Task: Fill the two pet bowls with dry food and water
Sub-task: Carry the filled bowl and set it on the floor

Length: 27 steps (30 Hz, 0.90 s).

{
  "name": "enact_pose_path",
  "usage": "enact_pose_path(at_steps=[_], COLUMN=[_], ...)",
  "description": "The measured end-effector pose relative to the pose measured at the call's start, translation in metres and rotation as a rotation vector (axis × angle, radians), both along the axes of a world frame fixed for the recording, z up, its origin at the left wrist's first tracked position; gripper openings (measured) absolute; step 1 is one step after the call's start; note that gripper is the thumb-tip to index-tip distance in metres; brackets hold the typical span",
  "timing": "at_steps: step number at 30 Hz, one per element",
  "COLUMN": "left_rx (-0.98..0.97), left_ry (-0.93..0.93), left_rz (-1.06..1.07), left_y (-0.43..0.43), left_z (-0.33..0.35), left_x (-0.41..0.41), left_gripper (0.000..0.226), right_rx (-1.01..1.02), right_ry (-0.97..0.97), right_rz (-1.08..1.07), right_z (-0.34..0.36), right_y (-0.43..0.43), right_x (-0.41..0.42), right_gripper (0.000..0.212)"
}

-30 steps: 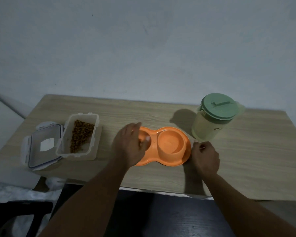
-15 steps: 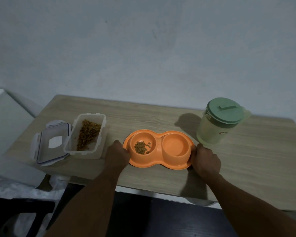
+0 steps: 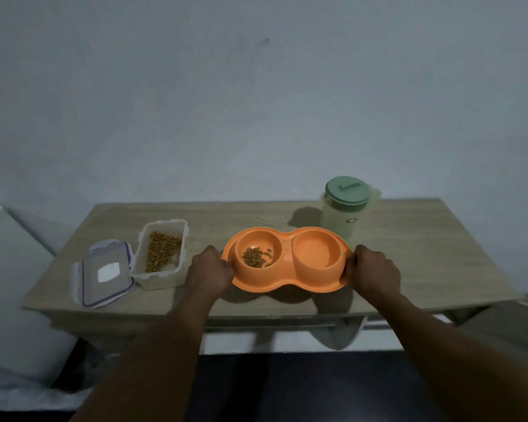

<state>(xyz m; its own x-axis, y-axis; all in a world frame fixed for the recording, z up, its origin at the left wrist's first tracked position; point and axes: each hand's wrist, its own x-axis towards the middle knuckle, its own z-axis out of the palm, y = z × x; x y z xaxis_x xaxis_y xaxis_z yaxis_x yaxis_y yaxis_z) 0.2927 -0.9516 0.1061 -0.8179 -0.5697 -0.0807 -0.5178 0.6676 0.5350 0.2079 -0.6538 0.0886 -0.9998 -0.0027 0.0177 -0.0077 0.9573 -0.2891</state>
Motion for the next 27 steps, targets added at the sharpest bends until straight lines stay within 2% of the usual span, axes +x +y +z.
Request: enact_pose_path(at_steps=[6,13,21,27], left_rx=[-0.031,-0.038,-0.010,0.029], left_ry=[0.058,0.063,0.062,0.077], left_rz=[-0.168,-0.373,-0.670,-0.807], left_y=[0.025,0.093,0.232,0.361], left_z=[0.041,0.075,0.083,0.086], left_x=[0.030,0.032,0.021,0.021], left_gripper=[0.010,0.009,0.016,0.014], right_rx=[0.002,-0.029,0.024,0.054], right_ry=[0.087,0.135,0.120,0.154], right_rz=[-0.120,-0.266,-0.543,-0.697], right_z=[0.042,0.065,0.085,0.089], right_y=[0.041,0.124,0.248,0.358], right_x=[0.070,0.143,0.216,0.260], right_gripper=[0.030,0.030,0.029,0.029])
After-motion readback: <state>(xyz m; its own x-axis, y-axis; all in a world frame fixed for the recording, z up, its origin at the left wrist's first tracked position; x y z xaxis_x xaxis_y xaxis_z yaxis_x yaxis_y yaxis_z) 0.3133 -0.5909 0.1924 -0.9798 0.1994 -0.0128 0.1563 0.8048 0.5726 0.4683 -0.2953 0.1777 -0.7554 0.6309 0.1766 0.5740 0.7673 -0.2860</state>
